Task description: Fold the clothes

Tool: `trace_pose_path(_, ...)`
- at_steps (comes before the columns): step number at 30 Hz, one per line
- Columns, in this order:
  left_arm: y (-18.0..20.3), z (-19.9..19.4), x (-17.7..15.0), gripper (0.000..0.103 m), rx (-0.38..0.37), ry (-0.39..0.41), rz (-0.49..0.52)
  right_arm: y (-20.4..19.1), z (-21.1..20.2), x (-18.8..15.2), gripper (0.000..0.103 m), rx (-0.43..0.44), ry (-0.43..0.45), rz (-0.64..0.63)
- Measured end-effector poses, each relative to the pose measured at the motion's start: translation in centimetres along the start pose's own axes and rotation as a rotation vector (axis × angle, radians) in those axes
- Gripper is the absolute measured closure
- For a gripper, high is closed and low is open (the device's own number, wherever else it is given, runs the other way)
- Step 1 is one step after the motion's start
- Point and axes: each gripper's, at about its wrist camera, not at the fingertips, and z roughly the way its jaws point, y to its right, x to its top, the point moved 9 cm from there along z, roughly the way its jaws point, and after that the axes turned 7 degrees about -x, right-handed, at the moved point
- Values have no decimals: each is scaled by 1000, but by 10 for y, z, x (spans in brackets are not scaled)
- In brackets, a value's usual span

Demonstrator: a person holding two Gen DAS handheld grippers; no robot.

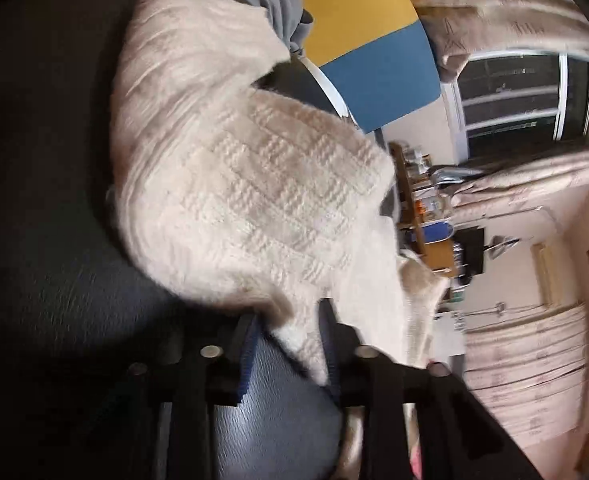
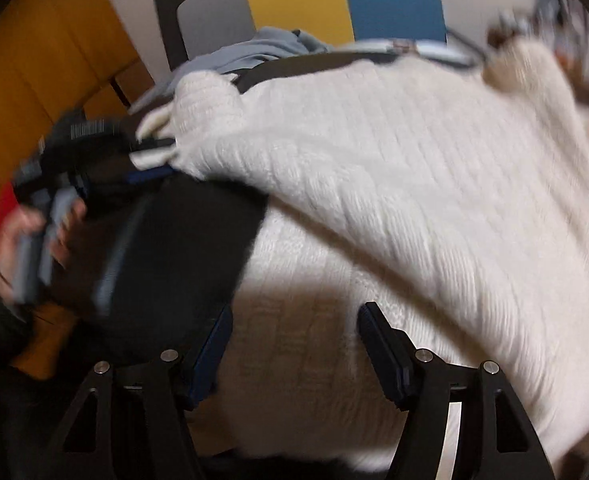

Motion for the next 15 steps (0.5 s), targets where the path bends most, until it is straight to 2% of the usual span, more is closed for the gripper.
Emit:
trace_pose_path(2,-2,3,8,99,20,9,16,-24,3,0,31,-29,11,-151)
trace_pose_path(4,-1,-5,21,98,10,47,18,-31,7,2,32,-32,2,-175)
trace_pose_path(6,3,-20,41,99,25,105,43,-35,8,8,36,19,-18,-138)
trace_pose_path(8,3,-44,67,103,43,175,59,-52,10,15,36,165,-50,-85)
trace_pose_path(10,0,-74,91,103,51,243,51,-82,9,21,35,349,-87,-71)
trace_pose_path(12,-5,-104,105,101,63,295,54,-118,9,22,29,464,-105,-106)
trace_pose_path(13,0,-114,108,100,49,300,61,-136,9,23,22,493,-102,-128)
trace_pose_path(14,3,-120,107,94,34,285,68,-153,8,24,19,528,-101,-141)
trace_pose_path(15,8,-117,101,89,28,246,78,-170,6,25,17,572,-103,-144)
